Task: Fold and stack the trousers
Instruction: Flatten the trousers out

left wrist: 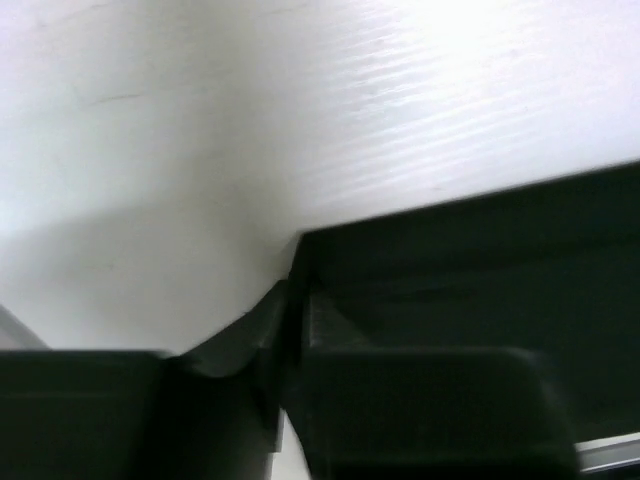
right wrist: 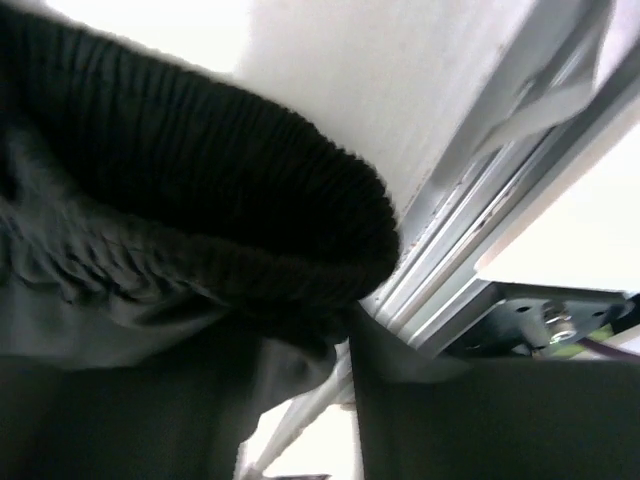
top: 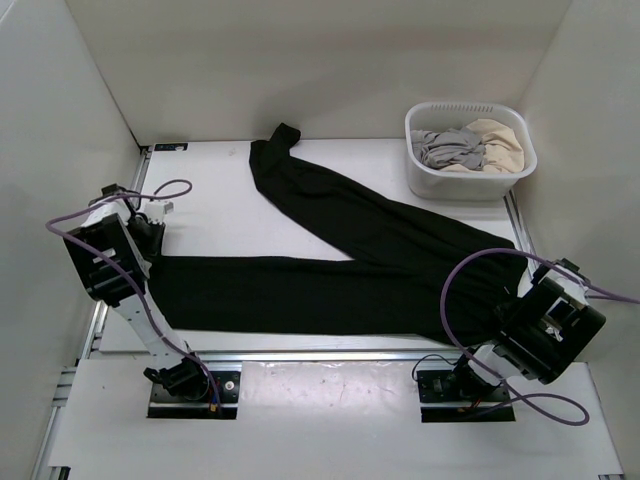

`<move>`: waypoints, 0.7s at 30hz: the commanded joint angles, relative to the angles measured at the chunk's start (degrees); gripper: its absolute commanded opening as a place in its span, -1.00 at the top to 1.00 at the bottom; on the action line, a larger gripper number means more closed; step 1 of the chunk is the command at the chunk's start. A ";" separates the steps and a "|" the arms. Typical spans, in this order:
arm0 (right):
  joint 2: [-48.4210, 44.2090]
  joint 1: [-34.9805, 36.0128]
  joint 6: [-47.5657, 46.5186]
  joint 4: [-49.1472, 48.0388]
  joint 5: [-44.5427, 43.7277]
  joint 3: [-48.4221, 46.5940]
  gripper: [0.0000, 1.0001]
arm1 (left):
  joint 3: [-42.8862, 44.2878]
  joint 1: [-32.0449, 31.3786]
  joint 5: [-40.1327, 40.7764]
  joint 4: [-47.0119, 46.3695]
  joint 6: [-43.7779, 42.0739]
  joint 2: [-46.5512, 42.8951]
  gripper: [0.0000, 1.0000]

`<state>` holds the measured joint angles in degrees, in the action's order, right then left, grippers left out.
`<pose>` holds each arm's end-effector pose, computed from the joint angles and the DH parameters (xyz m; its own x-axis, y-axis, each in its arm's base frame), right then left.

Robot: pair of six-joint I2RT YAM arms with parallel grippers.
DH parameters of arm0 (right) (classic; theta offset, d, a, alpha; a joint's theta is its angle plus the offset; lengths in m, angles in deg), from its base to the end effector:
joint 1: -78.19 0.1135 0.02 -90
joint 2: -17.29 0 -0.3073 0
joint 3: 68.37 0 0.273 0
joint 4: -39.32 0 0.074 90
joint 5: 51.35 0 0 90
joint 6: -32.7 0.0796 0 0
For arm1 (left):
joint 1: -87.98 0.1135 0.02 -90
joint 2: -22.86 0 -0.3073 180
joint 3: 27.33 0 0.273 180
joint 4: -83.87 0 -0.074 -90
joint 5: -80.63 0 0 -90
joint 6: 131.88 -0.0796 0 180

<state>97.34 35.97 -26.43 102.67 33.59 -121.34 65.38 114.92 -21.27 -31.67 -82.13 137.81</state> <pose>0.1499 -0.1455 0.1386 -0.2924 0.9555 -0.0388 0.9541 0.2888 -0.0796 0.3739 0.1716 0.1372 -0.9589 0.2219 -0.1769 0.2448 0.9621 -0.1199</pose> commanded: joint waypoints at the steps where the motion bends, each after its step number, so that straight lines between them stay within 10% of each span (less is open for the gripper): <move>1: -0.07 0.29 1.82 -0.56 -2.32 0.37 0.37 | -1.26 0.83 0.64 -3.95 2.54 4.13 0.63; 6: -4.11 0.29 4.37 0.67 -7.06 0.37 1.00 | 5.22 1.89 0.65 -5.01 9.48 4.14 0.70; 8: -5.34 0.29 4.99 0.67 -7.60 0.37 1.00 | 6.91 1.89 -0.31 -4.31 10.10 3.53 0.11; 9: -5.87 0.29 4.99 0.67 -7.60 0.37 0.77 | 8.05 1.89 -0.84 -3.79 10.10 3.52 -0.10; 10: -5.87 0.29 4.46 1.20 -7.60 0.37 -0.04 | 8.06 1.89 -1.45 -3.78 10.63 2.13 -0.25; 13: -6.65 3.62 5.16 2.86 -8.82 -1.20 -0.91 | 9.37 1.89 -1.46 -3.16 12.03 -0.68 -0.50; 21: -10.62 23.38 10.43 10.87 -25.69 -17.01 -0.99 | 19.04 -8.90 -2.43 -1.93 7.31 -5.62 -0.88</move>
<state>88.75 55.01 -19.12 109.78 16.96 -131.51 79.94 113.13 -21.44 -33.46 -71.44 138.19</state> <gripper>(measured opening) 0.994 0.925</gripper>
